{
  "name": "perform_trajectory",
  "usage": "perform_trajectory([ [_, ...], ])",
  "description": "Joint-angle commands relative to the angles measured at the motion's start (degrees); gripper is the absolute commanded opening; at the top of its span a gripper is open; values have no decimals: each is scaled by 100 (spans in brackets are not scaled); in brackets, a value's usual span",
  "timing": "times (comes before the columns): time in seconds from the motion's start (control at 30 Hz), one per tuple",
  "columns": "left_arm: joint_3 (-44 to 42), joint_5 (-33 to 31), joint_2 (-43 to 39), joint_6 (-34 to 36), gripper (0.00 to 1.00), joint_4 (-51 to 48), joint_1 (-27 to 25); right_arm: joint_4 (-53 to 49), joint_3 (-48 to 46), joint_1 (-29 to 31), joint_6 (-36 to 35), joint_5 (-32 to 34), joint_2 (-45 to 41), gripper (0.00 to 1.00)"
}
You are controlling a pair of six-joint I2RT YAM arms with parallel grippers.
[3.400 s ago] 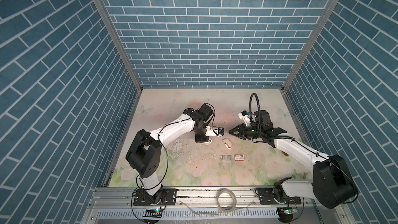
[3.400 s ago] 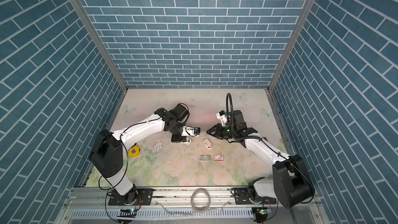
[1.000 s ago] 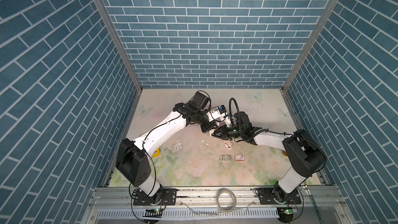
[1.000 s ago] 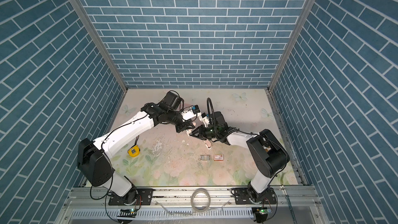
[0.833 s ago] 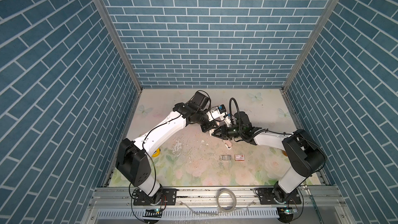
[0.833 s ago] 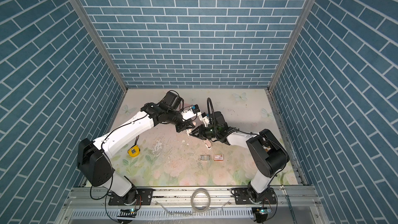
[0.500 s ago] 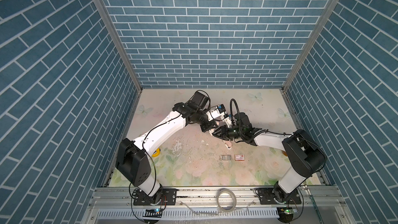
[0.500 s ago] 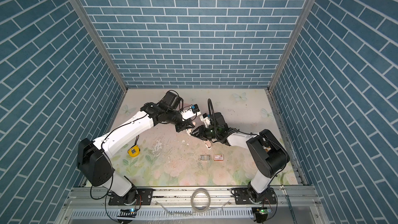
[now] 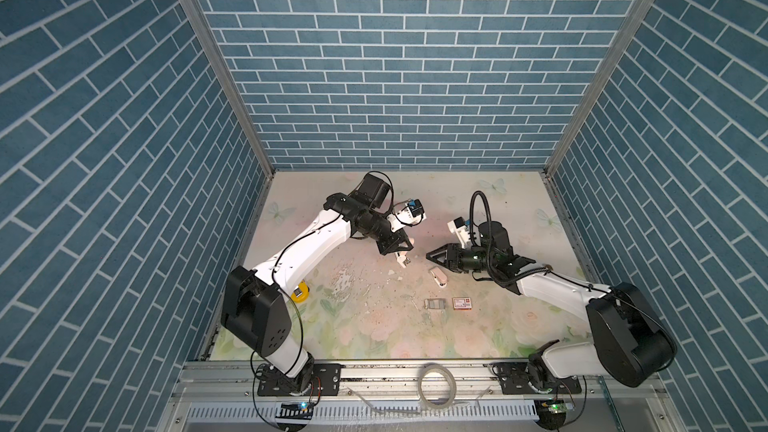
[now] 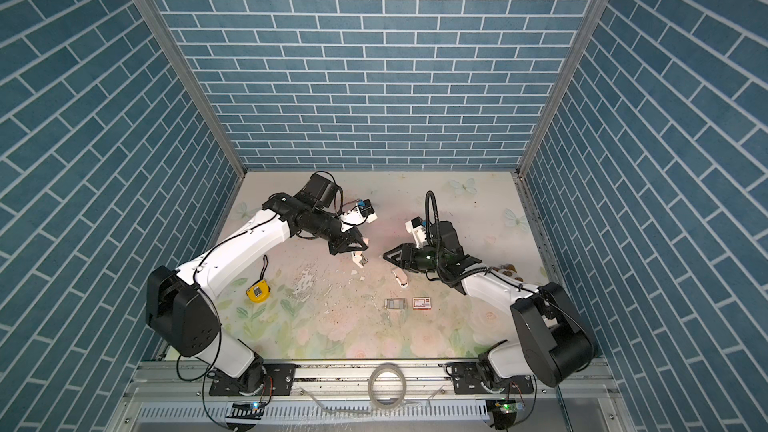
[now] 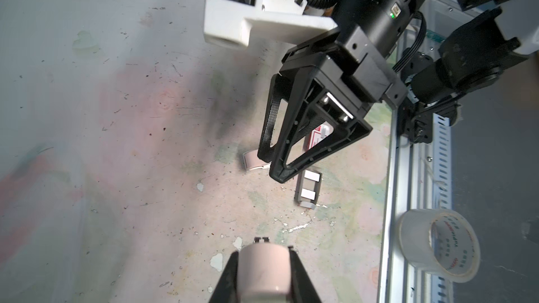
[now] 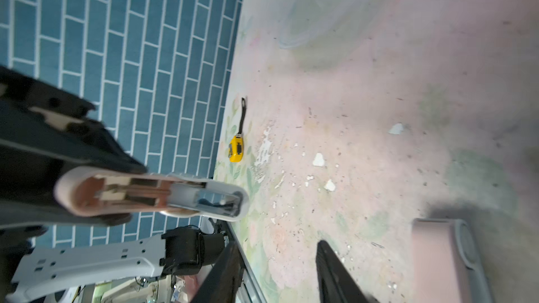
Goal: Load the staples into the stapler
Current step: 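Close the right gripper on the stapler held up by the left gripper, then open the left gripper and draw it back while the right gripper holds the stapler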
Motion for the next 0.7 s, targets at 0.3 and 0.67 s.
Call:
perform_trajectory([
  [0.3, 1155, 1726, 935, 250, 2, -1440, 257, 478, 57, 166, -270, -1010, -706, 52],
  [0.67, 1427, 2203, 1253, 375, 3, -1793, 276, 606, 433, 369, -239, -965, -123, 56],
])
